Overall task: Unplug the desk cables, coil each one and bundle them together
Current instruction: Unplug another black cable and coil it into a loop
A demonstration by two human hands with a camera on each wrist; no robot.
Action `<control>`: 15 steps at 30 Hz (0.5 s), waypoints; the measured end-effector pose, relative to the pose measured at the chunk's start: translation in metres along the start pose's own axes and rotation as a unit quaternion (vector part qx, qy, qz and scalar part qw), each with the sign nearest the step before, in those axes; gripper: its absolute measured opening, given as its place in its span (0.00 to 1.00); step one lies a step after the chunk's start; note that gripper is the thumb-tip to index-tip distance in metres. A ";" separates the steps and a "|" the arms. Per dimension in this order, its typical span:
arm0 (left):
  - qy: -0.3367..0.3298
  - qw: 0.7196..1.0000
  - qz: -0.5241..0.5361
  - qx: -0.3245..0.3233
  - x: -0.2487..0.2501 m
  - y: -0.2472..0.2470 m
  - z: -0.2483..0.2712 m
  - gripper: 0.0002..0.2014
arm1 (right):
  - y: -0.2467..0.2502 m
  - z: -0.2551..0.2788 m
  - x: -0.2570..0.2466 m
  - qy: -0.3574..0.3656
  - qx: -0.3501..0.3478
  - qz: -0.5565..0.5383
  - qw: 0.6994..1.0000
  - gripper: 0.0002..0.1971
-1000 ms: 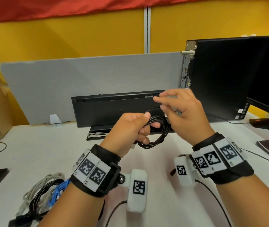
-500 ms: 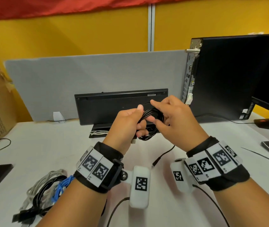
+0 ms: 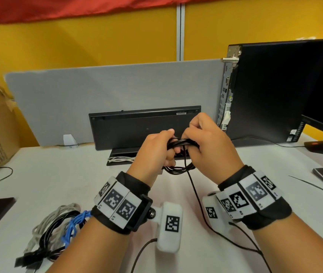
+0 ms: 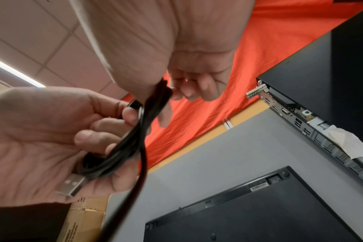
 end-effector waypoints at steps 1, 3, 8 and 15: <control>0.005 1.000 0.012 0.007 0.000 0.001 -0.002 0.19 | 0.002 0.000 0.000 0.001 0.006 -0.010 1.000 0.03; 0.014 1.000 0.017 0.018 0.000 0.005 -0.004 0.18 | 0.005 -0.001 0.000 0.008 0.019 -0.039 0.999 0.06; -0.004 0.998 -0.031 0.050 0.000 0.009 -0.004 0.15 | 0.010 0.001 -0.003 0.085 0.072 -0.102 0.989 0.07; -0.074 0.997 -0.018 0.006 0.008 0.008 0.003 0.20 | 0.003 0.000 0.002 0.027 0.076 -0.266 0.961 0.08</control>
Point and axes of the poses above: each hand's wrist, its own z-axis away from the middle knuckle, its own y-axis out of the back of the hand, x = y × z, the point moved 3 cm from there along -z, towards the middle knuckle, and after that the axes turned 4 degrees about y, right-handed, at the moved point
